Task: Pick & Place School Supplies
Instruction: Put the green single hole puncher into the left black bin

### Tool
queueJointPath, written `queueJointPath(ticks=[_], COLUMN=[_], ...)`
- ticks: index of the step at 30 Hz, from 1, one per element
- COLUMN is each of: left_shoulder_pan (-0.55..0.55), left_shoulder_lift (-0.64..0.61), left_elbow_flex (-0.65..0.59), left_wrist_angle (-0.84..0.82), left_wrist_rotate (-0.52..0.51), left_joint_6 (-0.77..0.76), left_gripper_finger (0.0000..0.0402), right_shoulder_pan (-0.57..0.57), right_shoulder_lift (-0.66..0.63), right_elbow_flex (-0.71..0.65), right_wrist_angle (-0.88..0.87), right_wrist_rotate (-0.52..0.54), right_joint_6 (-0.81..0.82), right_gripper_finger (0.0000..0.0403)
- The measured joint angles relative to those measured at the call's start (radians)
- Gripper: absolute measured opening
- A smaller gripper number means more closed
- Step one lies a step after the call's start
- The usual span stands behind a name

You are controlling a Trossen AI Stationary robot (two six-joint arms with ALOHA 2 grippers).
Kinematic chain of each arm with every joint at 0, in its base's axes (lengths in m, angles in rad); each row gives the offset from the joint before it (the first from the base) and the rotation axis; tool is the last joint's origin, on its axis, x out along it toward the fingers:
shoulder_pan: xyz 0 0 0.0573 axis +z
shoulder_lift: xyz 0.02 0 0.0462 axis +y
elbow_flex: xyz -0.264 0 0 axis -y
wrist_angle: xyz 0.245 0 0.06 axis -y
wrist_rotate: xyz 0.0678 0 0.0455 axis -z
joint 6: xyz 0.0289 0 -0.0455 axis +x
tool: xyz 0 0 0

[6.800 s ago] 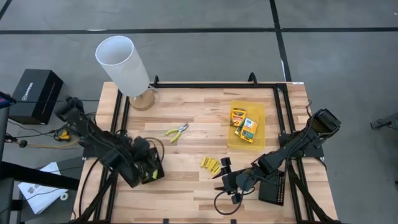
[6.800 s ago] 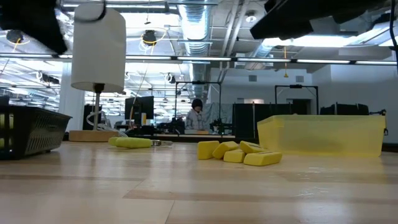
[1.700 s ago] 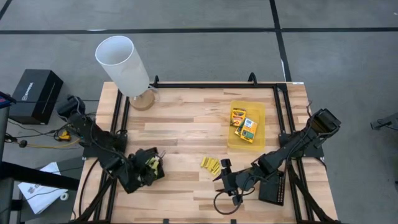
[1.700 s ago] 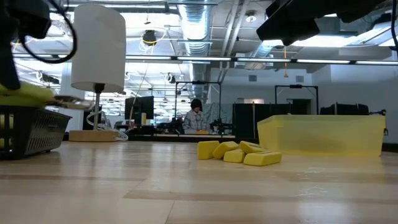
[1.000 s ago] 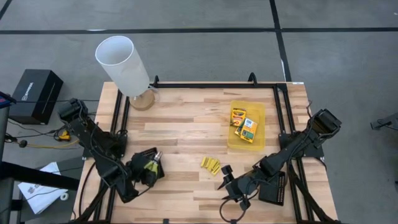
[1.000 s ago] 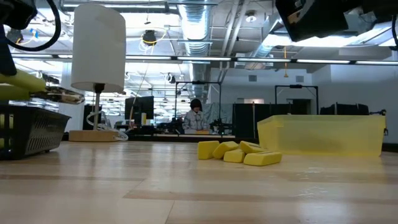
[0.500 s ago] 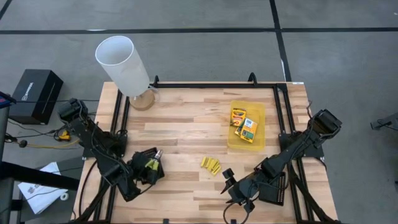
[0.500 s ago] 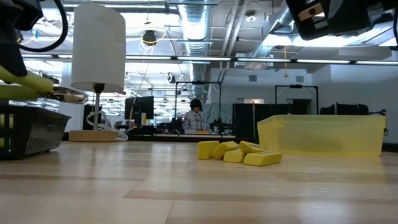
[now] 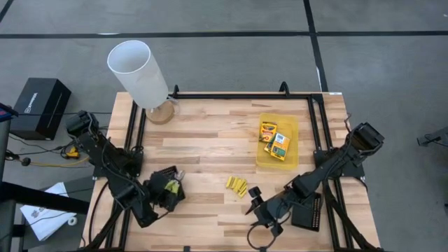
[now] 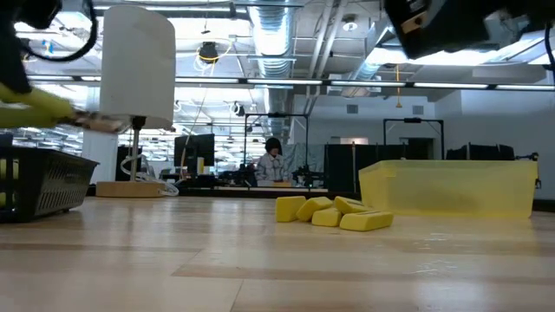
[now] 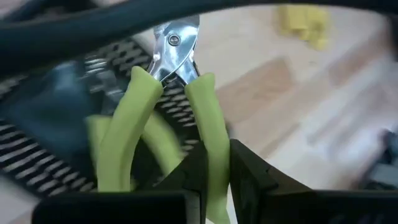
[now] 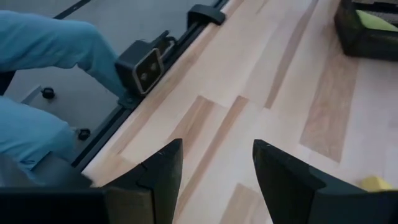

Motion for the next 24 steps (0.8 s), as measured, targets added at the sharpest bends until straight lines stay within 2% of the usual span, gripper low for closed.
queueJointPath(ticks=[4,14,21,24], left_shoulder_pan=[0.004,0.031,0.035,0.034], left_shoulder_lift=[0.000,0.007,0.131,0.181], left_elbow_flex=[0.000,0.000,0.000,0.002], left_wrist_angle=[-0.129,-0.155,-0.107,-0.068], left_wrist_rotate=[0.060,0.076,0.170,0.160], left_joint_6=[-0.083,-0.086,-0.093,-0.092], left_gripper_finger=[0.0033,0.0033,0.0033,0.0032], right_shoulder_pan=[-0.018,-0.062,-0.072,-0.071], right_shoulder_lift=[0.000,0.000,0.000,0.000], right_elbow_flex=[0.000,0.000,0.000,0.000], right_wrist_angle=[0.014,0.056,0.056,0.057], right_wrist_rotate=[0.000,-0.006,-0.052,-0.052], right_joint_6=[0.000,-0.019,-0.019,-0.019], right_gripper_finger=[0.0186,0.0186,0.0186,0.0186])
